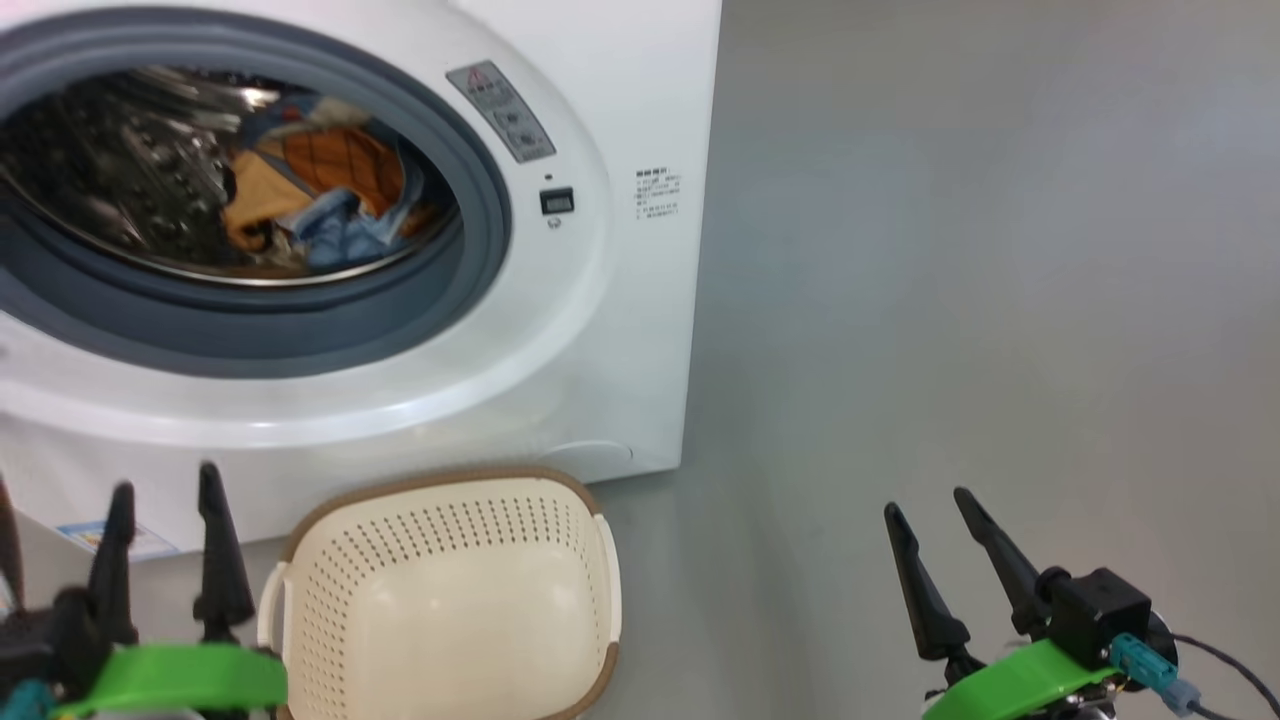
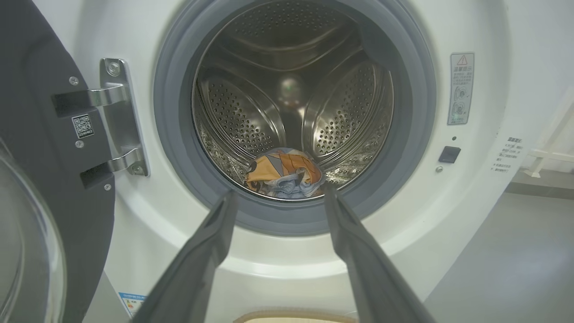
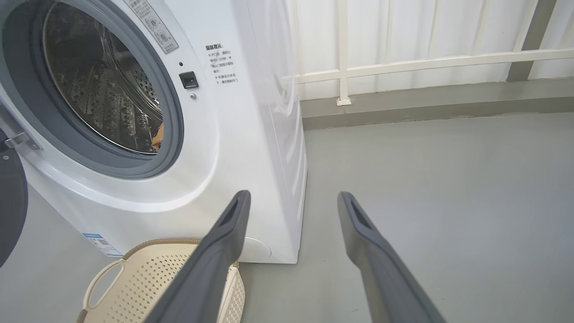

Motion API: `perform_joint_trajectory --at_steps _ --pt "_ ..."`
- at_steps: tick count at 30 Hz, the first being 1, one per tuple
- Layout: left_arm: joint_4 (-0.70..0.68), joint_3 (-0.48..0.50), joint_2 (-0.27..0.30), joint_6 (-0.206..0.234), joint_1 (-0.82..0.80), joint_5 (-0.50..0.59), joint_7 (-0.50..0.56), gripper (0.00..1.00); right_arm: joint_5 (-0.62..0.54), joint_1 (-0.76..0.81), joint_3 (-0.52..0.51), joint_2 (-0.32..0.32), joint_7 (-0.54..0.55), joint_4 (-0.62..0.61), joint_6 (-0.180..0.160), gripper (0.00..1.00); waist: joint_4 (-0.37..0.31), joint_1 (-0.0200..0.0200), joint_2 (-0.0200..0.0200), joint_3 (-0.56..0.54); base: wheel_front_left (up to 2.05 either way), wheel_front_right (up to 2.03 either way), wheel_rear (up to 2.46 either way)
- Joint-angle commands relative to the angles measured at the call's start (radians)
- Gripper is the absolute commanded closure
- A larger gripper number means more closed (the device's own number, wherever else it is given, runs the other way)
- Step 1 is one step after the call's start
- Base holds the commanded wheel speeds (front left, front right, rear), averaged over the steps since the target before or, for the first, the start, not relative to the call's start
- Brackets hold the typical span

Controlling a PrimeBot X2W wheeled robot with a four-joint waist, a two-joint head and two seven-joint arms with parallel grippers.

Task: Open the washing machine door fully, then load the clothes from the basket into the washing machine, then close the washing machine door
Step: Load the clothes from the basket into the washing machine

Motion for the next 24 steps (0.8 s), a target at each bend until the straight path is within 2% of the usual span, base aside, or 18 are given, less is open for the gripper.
perform_joint_trajectory --at_steps 1,9,24 --pt "-0.040 0.024 0.013 -0.001 0.019 0.016 -0.006 0.00 -0.008 0.008 0.018 0.001 -0.005 -0.029 0.002 0.00 0.008 0.0000 0.0000 -0.044 0.00 0.00 0.00" --pt "-0.096 0.006 0.010 0.039 0.151 -0.014 -0.006 0.00 -0.016 0.058 0.014 0.001 -0.005 -0.041 0.002 0.00 0.003 0.0000 0.0000 -0.124 0.00 0.00 0.00" --pt "-0.148 -0.054 0.010 0.105 0.276 -0.006 -0.006 0.00 -0.034 0.086 -0.002 0.001 -0.005 -0.067 0.002 0.00 0.000 0.0000 0.0000 -0.159 0.00 0.00 0.00"
